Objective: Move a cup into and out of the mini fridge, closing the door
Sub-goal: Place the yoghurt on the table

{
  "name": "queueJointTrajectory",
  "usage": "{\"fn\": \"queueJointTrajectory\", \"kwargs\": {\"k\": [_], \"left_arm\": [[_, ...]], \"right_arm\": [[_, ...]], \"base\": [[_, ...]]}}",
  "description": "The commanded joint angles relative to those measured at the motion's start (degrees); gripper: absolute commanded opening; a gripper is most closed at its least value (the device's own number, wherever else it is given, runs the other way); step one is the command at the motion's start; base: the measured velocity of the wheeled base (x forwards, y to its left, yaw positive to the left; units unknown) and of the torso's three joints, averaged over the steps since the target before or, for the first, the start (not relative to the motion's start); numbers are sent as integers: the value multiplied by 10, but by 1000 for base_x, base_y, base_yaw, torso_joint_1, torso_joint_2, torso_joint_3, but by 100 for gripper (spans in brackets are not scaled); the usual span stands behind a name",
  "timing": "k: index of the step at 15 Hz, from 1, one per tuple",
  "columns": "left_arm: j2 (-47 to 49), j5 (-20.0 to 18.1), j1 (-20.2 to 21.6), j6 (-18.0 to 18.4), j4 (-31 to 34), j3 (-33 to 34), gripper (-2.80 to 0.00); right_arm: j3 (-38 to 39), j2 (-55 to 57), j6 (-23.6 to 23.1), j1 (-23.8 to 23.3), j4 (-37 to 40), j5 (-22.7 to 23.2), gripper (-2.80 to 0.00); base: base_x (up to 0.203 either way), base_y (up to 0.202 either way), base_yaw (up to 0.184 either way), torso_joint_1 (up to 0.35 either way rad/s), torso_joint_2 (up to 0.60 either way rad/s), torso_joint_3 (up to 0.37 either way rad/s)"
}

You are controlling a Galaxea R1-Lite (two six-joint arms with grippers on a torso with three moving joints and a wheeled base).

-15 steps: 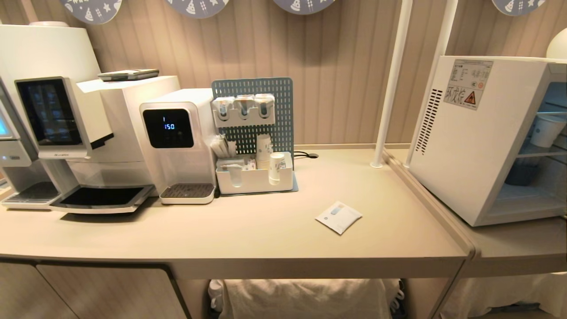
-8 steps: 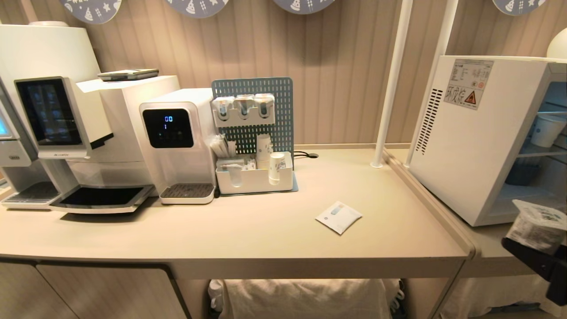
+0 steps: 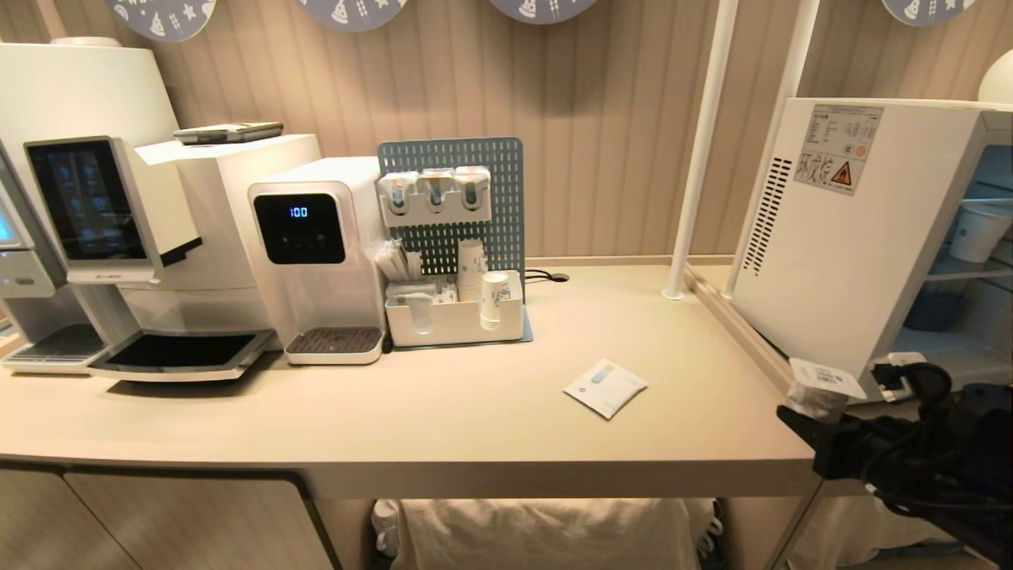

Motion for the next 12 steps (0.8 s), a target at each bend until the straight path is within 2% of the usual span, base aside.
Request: {"fn": "queueJointTrajectory", "kwargs": {"k": [1,5,12], "left_arm": [[0,0,0,-2,0,0,-280],[0,0,0,-2,0,0,-280],[0,0,0,-2,0,0,-280]], "right_arm": [[-54,117,1,3,-37,-11,-280],[-193,234,-10,17,-47,-82,-280],[-420,387,-59,19,-44,-139,-280]], "base": [[0,0,0,0,0,0],[0,0,0,0,0,0],[0,0,0,0,0,0]]}}
